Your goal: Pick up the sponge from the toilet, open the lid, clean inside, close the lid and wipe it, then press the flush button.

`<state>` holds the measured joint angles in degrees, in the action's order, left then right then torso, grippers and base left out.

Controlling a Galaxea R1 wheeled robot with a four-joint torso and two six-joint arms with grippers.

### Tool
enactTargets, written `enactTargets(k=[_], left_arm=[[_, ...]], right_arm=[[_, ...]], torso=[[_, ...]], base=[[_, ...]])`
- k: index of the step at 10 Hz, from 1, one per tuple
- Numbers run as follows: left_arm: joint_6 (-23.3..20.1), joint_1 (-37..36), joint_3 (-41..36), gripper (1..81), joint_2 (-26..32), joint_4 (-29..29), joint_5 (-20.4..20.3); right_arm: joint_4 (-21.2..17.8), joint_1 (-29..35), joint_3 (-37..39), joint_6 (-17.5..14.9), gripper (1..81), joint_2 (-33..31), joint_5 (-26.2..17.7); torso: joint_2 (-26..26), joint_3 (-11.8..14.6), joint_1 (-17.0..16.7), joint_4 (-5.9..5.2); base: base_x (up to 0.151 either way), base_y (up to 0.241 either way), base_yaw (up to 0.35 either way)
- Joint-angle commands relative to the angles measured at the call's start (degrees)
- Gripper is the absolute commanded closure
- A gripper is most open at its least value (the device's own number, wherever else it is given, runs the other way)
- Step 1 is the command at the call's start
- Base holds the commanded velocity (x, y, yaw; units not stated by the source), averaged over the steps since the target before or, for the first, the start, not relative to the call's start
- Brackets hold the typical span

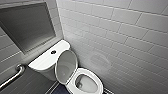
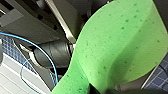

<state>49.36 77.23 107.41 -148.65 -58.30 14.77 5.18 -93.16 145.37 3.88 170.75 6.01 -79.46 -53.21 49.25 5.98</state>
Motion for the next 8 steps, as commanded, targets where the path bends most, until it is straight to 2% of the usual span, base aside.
enactTargets(k=[1, 2, 3, 4, 5, 6, 7, 8], left_arm=[[-0.8, 0.4, 1.8, 1.0, -1.8, -0.2, 2.1], [-0.8, 0.5, 2.8, 1.0, -2.5, -0.2, 2.1], [-0.8, 0.6, 3.2, 1.0, -2.9, -0.2, 2.1], [-0.8, 0.8, 3.5, 1.0, -3.1, -0.2, 2.1], [-0.8, 1.0, 3.9, 1.0, -3.6, -0.2, 2.1], [-0.8, 1.1, 5.0, 1.0, -4.5, -0.2, 2.1], [-0.8, 1.2, 6.0, 1.0, -5.3, -0.2, 2.1], [-0.8, 1.4, 6.8, 1.0, -5.9, -0.2, 2.1]], right_arm=[[0.4, -1.6, -0.5, -0.1, 81.1, -0.3, -4.8], [0.4, -1.6, -0.5, -0.1, 81.1, -0.3, -4.8], [0.4, -1.6, -0.5, -0.1, 81.1, -0.4, -4.8], [0.4, -1.4, -0.5, -0.1, 81.1, -0.4, -4.8], [0.7, -1.4, -0.5, -0.1, 81.1, -0.4, -4.8], [0.8, -1.2, -0.7, -0.2, 81.1, -0.4, -4.8], [0.8, -1.0, -0.6, -0.2, 81.1, -0.4, -4.8], [0.7, -0.9, -0.6, -0.2, 81.1, -0.4, -4.8]], torso=[[5.7, 5.6, -3.6, 0.0], [7.7, 7.7, -5.0, 0.0], [9.8, 4.1, -6.4, 0.0], [11.7, 5.6, -7.6, 0.0], [13.3, 4.8, -8.7, -3.53], [14.9, 6.6, -9.6, -5.59], [16.3, 6.6, -10.6, -6.36], [17.9, 6.6, -11.6, -4.3]], base=[[0.0, 0.0, 0.0], [0.0, 0.0, 0.0], [0.0, 0.0, 0.0], [0.0, 0.0, 0.0], [0.0, 0.0, 0.0], [0.0, 0.0, 0.0], [0.0, 0.0, 0.0], [0.0, 0.0, 0.0]])
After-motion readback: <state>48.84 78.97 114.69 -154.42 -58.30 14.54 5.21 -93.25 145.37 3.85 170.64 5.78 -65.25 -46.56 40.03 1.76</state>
